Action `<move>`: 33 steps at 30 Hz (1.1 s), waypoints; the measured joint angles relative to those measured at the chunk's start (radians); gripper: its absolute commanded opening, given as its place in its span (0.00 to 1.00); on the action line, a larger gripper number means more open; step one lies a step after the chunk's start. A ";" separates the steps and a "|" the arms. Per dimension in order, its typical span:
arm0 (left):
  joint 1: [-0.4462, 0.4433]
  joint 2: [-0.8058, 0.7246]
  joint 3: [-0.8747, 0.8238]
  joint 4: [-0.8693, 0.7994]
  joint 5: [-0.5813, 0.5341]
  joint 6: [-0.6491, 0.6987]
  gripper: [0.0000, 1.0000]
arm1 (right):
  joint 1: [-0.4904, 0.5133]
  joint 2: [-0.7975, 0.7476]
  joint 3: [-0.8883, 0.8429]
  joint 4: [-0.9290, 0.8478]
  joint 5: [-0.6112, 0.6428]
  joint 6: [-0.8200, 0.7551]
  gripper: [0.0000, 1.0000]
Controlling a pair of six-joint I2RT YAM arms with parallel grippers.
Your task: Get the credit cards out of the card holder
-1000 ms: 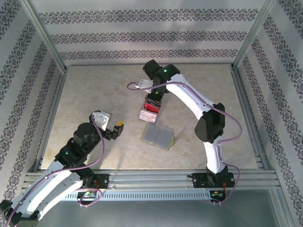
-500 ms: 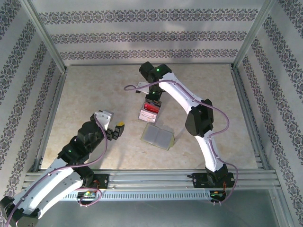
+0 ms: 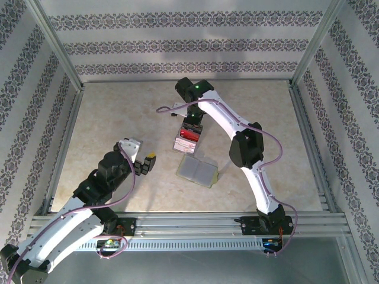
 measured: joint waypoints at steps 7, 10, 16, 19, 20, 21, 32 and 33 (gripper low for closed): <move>0.000 0.003 0.000 -0.001 0.000 0.000 0.96 | 0.000 0.023 0.005 0.004 0.009 -0.003 0.00; 0.000 0.003 0.000 -0.001 0.000 0.000 0.96 | 0.000 0.030 0.005 0.008 0.009 -0.004 0.00; 0.000 0.003 0.000 -0.001 0.000 -0.003 0.96 | 0.000 0.042 0.010 0.014 0.009 -0.007 0.07; 0.000 0.003 0.000 -0.001 0.000 -0.004 0.96 | 0.000 0.044 0.010 0.020 0.013 -0.008 0.11; 0.000 0.003 0.000 -0.001 0.000 -0.005 0.96 | 0.000 0.044 0.010 0.022 0.016 -0.008 0.13; 0.000 0.004 0.000 -0.001 0.000 -0.006 0.96 | 0.000 0.044 0.010 0.024 0.019 -0.009 0.15; 0.000 0.019 0.000 0.000 0.000 -0.014 0.97 | 0.000 0.043 0.010 0.038 0.035 -0.015 0.20; 0.000 0.022 0.000 -0.001 0.000 -0.018 0.97 | 0.000 0.043 0.010 0.038 0.035 -0.014 0.21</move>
